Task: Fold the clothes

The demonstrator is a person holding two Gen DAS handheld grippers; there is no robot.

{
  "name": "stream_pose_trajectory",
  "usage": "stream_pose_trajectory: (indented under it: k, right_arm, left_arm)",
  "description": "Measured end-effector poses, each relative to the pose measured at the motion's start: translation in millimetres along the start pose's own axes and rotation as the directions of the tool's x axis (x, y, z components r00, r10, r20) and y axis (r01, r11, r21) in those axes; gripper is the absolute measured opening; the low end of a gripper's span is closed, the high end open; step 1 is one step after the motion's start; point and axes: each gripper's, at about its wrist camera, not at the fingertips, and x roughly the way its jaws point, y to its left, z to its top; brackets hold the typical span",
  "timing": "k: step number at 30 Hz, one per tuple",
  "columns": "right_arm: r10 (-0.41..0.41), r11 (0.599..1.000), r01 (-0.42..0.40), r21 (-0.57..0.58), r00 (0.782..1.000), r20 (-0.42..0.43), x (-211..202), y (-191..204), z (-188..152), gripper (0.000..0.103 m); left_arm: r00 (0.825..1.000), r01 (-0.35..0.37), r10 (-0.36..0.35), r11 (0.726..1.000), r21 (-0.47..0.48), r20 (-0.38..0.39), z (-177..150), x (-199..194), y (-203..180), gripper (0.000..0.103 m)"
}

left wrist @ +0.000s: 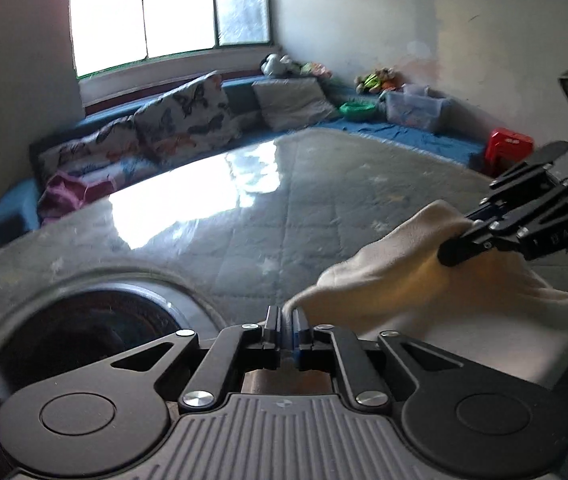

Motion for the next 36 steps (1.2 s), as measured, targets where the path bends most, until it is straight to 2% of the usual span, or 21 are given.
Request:
stream_pose_trajectory:
  k: [3,7,10,14,18,22,27,32,36]
  right_arm:
    - [-0.052,0.997,0.052,0.05,0.999,0.002,7,-6,-5,0.027]
    - [-0.118,0.991,0.115,0.073,0.992,0.035,4,-8,-6,0.027]
    - [-0.09,0.992,0.086,0.089,0.995,0.045,0,-4,-3,0.026]
    - [-0.031,0.996,0.03,0.084,0.999,0.015,8,4,-1,0.022]
    - [-0.044,0.995,0.044,0.085,0.999,-0.007,23,6,0,0.022]
    - [-0.069,0.995,0.069,0.068,0.998,-0.007,32,8,2,0.021]
    - [-0.083,0.995,0.083,0.051,0.997,0.004,33,11,3,0.021]
    - [-0.064,0.998,0.063,0.014,0.997,0.038,5,21,-2,0.021]
    - [-0.052,0.998,0.052,0.018,0.998,0.023,-16,28,-20,0.021]
  left_arm:
    - [0.999,-0.036,0.036,0.999,-0.008,-0.009,1,4,3,0.014]
    - [0.995,-0.098,0.097,0.994,-0.046,-0.022,5,4,11,0.013]
    - [0.999,-0.046,0.045,0.994,-0.104,-0.015,10,-5,11,0.013]
    - [0.998,0.051,-0.054,0.993,-0.104,-0.022,18,-4,-4,0.013]
    - [0.993,0.097,-0.103,0.989,-0.11,-0.049,24,10,-16,0.013]
    - [0.994,0.058,-0.066,0.993,-0.101,-0.086,24,28,-18,0.013]
    - [0.995,0.035,-0.045,0.993,-0.115,-0.084,27,35,-16,0.014]
    - [0.996,0.027,-0.035,0.995,-0.101,-0.081,27,35,-18,0.014]
    - [0.996,0.023,-0.03,0.995,-0.094,-0.084,28,36,-19,0.014]
